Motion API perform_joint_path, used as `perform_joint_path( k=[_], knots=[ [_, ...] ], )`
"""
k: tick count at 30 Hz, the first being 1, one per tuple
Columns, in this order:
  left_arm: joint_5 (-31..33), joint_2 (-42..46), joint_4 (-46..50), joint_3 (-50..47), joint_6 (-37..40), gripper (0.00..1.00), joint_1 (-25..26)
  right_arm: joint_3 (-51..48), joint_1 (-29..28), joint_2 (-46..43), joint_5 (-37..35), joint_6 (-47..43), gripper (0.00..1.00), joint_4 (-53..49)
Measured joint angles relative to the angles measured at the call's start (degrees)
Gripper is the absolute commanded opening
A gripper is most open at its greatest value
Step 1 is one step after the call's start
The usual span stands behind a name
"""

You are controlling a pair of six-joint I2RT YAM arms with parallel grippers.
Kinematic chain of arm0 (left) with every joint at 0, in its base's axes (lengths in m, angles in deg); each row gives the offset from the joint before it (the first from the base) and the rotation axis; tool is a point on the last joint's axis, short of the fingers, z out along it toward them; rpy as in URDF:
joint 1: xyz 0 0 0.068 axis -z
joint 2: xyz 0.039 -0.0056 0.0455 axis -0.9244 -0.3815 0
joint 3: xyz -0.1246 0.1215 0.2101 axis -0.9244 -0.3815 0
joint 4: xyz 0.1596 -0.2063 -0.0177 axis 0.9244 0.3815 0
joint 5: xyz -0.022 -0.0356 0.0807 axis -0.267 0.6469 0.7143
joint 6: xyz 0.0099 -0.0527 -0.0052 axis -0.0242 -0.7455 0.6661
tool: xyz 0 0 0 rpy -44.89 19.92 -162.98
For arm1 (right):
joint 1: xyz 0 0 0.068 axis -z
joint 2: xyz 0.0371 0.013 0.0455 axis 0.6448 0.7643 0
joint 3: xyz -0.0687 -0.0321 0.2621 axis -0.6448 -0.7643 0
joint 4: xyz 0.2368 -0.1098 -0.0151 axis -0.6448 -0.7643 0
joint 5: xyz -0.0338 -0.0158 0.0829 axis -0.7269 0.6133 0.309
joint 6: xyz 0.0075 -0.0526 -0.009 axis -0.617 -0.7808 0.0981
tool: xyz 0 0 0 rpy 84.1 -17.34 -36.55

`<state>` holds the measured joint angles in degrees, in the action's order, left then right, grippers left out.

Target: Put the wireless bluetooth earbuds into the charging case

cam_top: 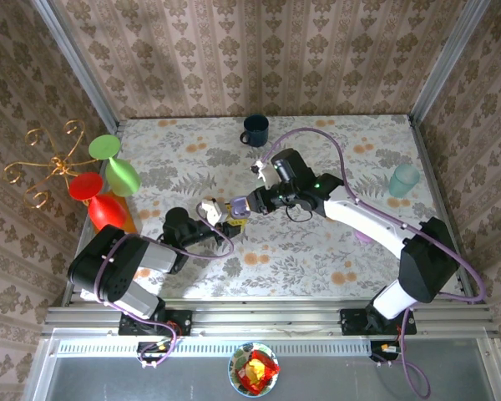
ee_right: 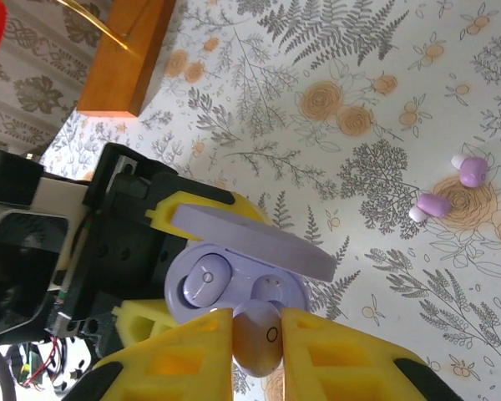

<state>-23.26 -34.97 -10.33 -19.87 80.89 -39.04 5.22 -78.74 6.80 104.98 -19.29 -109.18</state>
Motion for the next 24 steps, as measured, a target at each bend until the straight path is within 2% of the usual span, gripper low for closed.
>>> perform_joint_path(
  k=[18,24],
  knots=[
    [-0.5,0.0,0.3,0.0,-0.9,0.34,0.0,0.0,0.0,3.7,0.3,0.0,0.21,0.1],
    [-0.5,0.0,0.3,0.0,-1.4,0.34,0.0,0.0,0.0,3.9,0.5,0.0,0.29,0.4]
  ],
)
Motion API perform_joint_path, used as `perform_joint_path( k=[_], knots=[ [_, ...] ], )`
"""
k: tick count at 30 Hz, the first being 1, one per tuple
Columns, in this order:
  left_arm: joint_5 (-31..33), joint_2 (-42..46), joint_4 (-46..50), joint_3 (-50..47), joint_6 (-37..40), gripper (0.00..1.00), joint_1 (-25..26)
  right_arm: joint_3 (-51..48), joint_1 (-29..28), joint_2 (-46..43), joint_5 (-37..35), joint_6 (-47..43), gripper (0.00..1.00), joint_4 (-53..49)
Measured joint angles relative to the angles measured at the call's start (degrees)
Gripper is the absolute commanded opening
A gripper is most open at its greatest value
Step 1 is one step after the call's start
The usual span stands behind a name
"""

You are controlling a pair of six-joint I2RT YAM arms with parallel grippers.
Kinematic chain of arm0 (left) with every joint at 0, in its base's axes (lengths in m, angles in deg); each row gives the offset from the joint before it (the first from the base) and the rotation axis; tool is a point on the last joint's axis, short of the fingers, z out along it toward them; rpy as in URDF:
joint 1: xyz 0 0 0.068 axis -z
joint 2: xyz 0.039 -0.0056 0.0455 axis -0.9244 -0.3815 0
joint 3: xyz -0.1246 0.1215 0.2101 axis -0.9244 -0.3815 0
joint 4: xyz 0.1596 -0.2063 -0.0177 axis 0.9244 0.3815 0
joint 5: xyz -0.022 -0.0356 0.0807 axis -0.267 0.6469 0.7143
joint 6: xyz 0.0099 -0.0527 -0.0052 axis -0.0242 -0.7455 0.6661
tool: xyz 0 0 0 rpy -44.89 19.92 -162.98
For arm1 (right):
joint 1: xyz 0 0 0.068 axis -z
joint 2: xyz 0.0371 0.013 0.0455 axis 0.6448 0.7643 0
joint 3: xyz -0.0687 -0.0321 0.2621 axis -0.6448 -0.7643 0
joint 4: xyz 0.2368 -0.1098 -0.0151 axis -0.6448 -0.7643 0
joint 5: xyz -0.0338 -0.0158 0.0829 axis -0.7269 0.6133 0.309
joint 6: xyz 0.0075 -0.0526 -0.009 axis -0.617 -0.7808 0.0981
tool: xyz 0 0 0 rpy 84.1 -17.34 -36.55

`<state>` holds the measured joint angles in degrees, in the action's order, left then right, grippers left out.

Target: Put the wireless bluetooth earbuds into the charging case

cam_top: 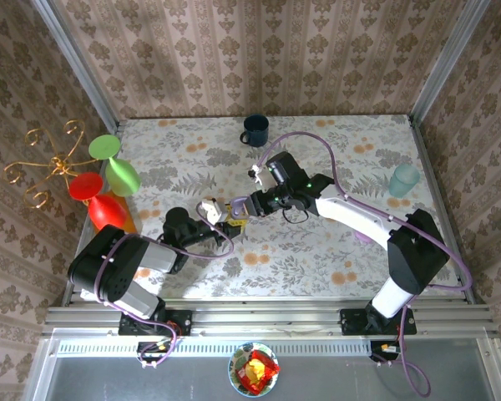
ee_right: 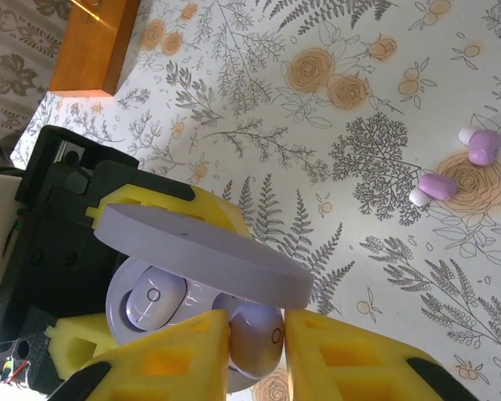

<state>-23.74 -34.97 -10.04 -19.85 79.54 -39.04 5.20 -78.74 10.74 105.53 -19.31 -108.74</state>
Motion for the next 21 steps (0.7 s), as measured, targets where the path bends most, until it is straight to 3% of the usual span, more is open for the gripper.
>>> perform_joint_path(
  k=[6,21],
  knots=[
    [0.0,0.0,-0.3,0.0,0.0,0.34,0.0,-1.0,0.0,-0.4,0.0,0.3,0.32,0.2],
    [0.0,0.0,-0.3,0.0,0.0,0.34,0.0,-2.1,0.1,-2.0,3.5,1.8,0.29,3.1]
  ],
)
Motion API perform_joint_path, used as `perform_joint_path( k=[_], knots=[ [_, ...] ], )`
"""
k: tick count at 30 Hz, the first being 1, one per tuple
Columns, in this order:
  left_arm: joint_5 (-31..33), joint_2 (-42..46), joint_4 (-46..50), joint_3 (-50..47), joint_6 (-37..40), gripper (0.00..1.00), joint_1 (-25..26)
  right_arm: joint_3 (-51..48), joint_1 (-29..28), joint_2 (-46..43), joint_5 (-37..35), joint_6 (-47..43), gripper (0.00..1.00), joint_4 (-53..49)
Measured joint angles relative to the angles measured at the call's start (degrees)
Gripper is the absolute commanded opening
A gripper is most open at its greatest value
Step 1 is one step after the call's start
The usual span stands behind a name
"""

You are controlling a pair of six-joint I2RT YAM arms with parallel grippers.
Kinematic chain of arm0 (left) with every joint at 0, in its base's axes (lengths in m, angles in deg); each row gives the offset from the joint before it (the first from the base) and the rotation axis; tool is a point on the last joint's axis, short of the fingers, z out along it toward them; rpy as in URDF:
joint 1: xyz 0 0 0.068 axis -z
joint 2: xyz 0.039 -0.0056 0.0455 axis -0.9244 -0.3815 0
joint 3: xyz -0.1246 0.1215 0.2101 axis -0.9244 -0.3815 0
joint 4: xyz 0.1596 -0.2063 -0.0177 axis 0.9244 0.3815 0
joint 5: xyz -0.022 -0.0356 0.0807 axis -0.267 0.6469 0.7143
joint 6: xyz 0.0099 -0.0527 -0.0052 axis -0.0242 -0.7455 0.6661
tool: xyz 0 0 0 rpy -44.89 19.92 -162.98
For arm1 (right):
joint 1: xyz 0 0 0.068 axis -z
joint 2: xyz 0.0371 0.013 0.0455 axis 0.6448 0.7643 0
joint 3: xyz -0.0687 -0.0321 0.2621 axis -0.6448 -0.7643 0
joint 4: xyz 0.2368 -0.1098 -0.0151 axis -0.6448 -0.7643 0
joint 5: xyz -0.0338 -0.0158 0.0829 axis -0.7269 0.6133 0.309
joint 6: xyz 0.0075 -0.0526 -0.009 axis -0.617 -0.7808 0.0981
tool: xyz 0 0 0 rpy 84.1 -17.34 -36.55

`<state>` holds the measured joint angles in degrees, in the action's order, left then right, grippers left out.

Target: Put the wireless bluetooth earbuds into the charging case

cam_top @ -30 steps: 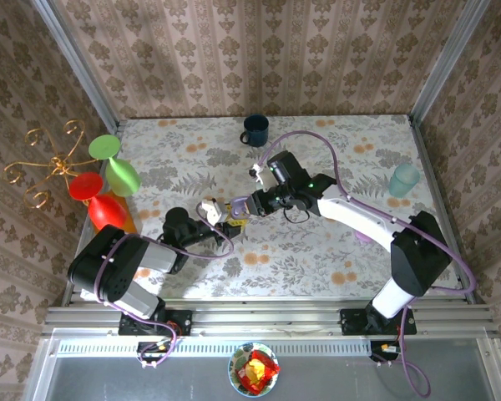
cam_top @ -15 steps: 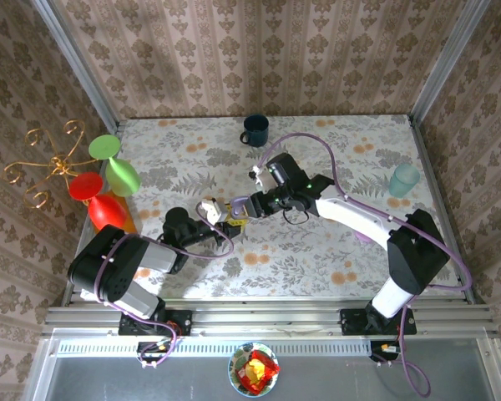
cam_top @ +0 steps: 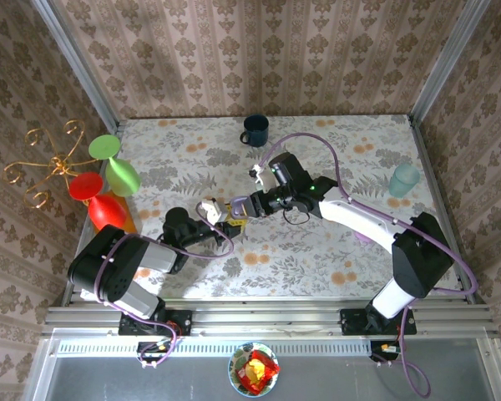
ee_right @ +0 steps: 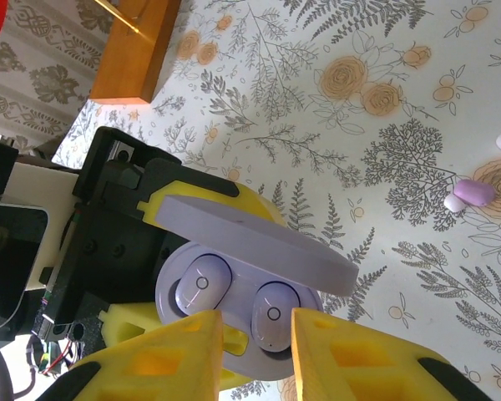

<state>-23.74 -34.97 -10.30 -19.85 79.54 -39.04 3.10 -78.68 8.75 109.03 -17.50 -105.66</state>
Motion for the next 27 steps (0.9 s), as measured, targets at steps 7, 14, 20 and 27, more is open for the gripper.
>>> perform_joint_path(
  k=[7,14,20,27],
  knots=[
    [0.0,0.0,0.0,0.0,0.0,0.34,-0.1,-1.7,0.4,-2.3,-0.1,0.3,0.37,0.9],
    [-0.3,0.0,0.0,0.0,0.5,0.34,-0.1,-3.1,1.4,-7.0,0.1,1.7,0.44,3.9],
    [-1.2,0.1,0.0,0.0,1.4,0.34,-0.1,1.7,1.6,-3.4,0.3,1.5,0.42,2.9],
    [-1.0,1.7,0.5,-0.1,1.2,0.34,-0.1,6.0,1.6,3.6,2.8,1.5,0.38,3.1]
  ],
)
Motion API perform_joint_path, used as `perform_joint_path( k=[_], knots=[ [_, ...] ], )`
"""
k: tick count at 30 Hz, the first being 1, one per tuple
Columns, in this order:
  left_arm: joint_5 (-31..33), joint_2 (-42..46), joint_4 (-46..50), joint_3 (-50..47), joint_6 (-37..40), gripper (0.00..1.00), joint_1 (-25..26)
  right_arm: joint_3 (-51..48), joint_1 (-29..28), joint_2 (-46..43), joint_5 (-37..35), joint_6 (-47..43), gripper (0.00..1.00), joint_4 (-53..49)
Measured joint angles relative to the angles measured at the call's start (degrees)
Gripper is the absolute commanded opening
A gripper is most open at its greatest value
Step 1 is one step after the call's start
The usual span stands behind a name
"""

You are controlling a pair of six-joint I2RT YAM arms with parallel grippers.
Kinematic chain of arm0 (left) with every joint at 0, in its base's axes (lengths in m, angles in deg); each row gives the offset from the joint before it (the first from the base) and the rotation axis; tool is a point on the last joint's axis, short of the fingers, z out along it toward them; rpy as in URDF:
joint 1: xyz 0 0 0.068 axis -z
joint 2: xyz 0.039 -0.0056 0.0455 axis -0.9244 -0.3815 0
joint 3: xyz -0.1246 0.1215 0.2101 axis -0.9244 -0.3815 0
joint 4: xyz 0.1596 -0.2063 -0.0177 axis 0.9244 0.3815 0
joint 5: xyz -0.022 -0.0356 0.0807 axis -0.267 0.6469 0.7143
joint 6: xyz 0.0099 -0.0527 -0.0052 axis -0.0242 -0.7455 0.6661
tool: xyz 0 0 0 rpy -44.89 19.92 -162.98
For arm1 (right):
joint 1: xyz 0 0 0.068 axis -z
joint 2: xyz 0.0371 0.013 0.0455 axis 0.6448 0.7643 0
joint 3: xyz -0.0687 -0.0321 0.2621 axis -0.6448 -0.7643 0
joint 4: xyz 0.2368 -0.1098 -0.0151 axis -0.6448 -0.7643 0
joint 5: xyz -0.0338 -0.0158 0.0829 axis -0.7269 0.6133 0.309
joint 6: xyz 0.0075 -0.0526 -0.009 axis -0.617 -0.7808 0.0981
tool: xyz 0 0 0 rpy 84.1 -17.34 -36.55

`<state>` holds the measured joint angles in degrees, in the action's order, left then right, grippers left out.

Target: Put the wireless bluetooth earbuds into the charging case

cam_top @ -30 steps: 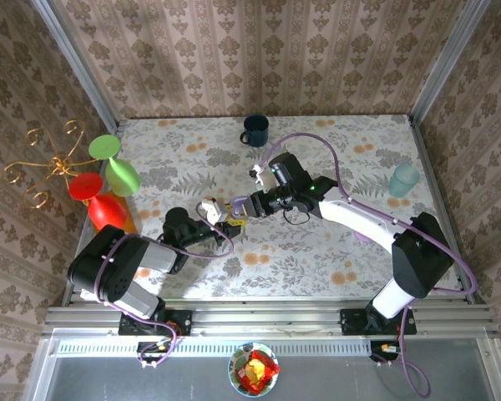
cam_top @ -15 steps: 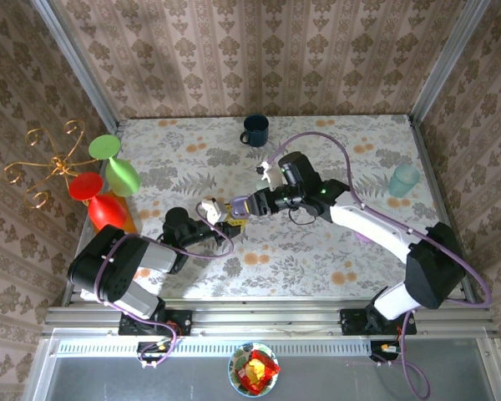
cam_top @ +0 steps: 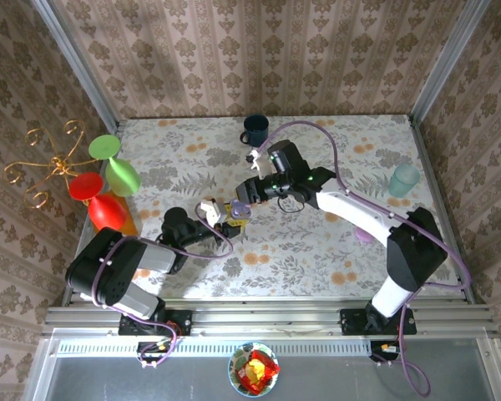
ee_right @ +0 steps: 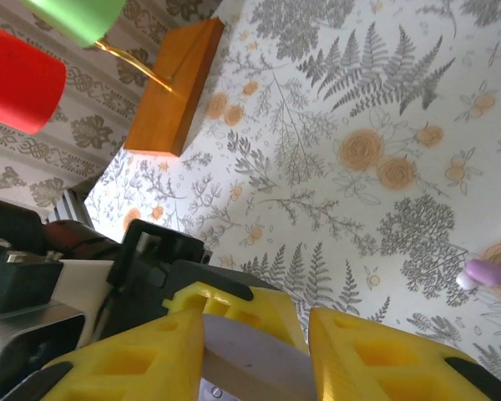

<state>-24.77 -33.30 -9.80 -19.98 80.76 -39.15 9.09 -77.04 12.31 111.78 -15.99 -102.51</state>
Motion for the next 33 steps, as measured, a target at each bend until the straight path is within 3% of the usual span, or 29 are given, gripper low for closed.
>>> perform_joint_path(
  k=[9,15,20,27,33],
  knots=[
    [3.1,0.3,-0.4,-0.2,-2.7,0.33,0.0,-6.7,0.3,-4.6,1.7,1.8,0.43,3.0],
    [3.7,1.1,-0.5,0.7,-5.3,0.33,0.1,-14.9,2.4,-11.0,2.5,9.0,0.65,9.0],
    [4.6,3.4,-0.5,2.0,-7.3,0.33,1.4,-22.1,6.6,-12.8,7.6,21.1,0.72,21.1],
    [6.6,4.6,-0.5,5.0,-7.8,0.33,3.1,-27.8,7.7,-10.6,15.3,37.2,0.72,38.3],
    [7.5,4.6,-0.5,6.5,-7.7,0.33,4.2,-28.9,7.6,-6.8,18.9,48.0,0.58,52.2]
  ],
)
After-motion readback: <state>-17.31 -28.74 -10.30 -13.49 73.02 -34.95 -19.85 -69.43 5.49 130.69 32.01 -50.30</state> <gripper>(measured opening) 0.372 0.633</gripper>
